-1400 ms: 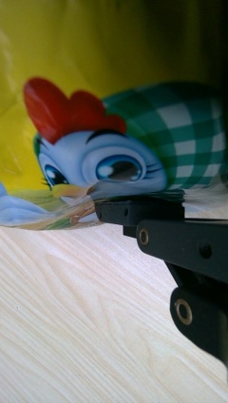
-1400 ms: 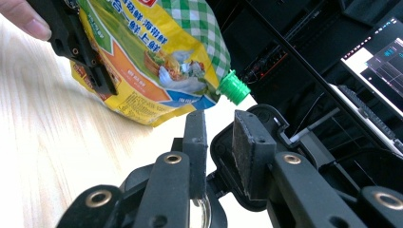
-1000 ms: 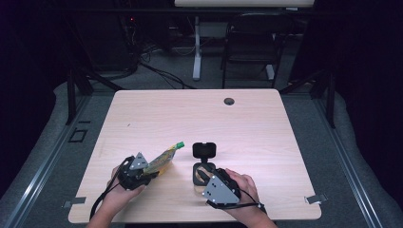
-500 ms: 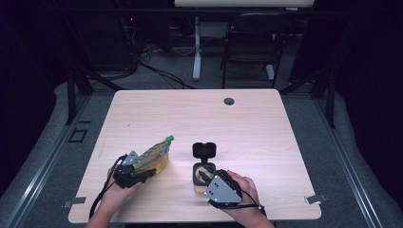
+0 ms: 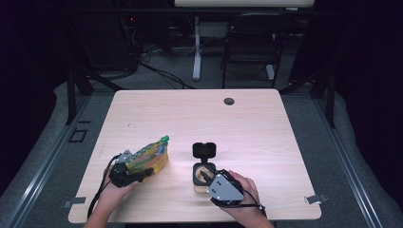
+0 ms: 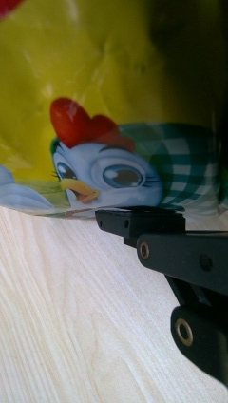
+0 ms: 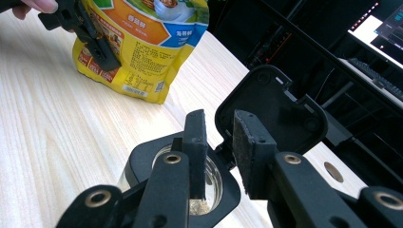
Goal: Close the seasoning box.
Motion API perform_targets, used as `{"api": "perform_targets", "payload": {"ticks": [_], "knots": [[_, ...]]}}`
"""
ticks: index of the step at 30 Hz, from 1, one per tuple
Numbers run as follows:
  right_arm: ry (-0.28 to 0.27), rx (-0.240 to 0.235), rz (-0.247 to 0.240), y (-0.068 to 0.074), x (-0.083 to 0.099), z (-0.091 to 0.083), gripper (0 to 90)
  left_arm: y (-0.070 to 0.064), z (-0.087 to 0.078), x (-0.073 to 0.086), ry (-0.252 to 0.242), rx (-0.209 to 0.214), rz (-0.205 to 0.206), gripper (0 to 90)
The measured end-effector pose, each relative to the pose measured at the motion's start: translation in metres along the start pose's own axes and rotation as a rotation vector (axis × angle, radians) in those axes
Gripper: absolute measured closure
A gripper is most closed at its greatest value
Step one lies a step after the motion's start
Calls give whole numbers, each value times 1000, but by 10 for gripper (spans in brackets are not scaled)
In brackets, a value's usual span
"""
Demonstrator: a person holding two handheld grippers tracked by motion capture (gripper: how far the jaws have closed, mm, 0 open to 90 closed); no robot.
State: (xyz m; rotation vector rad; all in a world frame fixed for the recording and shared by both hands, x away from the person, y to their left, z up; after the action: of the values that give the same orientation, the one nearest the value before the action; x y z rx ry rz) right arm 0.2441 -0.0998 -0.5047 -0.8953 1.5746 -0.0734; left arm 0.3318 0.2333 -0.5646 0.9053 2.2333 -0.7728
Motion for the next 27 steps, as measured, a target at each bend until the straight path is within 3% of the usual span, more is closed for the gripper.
{"api": "perform_targets", "payload": {"ticks": [3,4,13,27], "knots": [[3,-4,1,0,0,0,749,0,-1,0,-5,-11,-10,660],[4,-3,2,0,1,0,749,2,-3,1,-5,5,-16,652],[13,-10,28,-3,2,2,736,4,-13,1,-39,24,-32,598],[32,-18,57,-8,4,6,699,4,-19,0,-63,0,-34,471]]}}
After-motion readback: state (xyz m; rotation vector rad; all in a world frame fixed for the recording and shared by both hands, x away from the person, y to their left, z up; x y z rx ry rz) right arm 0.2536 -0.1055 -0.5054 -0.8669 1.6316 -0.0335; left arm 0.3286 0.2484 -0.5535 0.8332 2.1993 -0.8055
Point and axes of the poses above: each handheld gripper's, and its own axes: z roughly forward along the jaws, x roughly out of its underside, y roughly to its left, the point moved 1 cm from there along z, roughly forward along the jaws, and after that the axes turned 11 degrees about x, right-handed, at the moved point
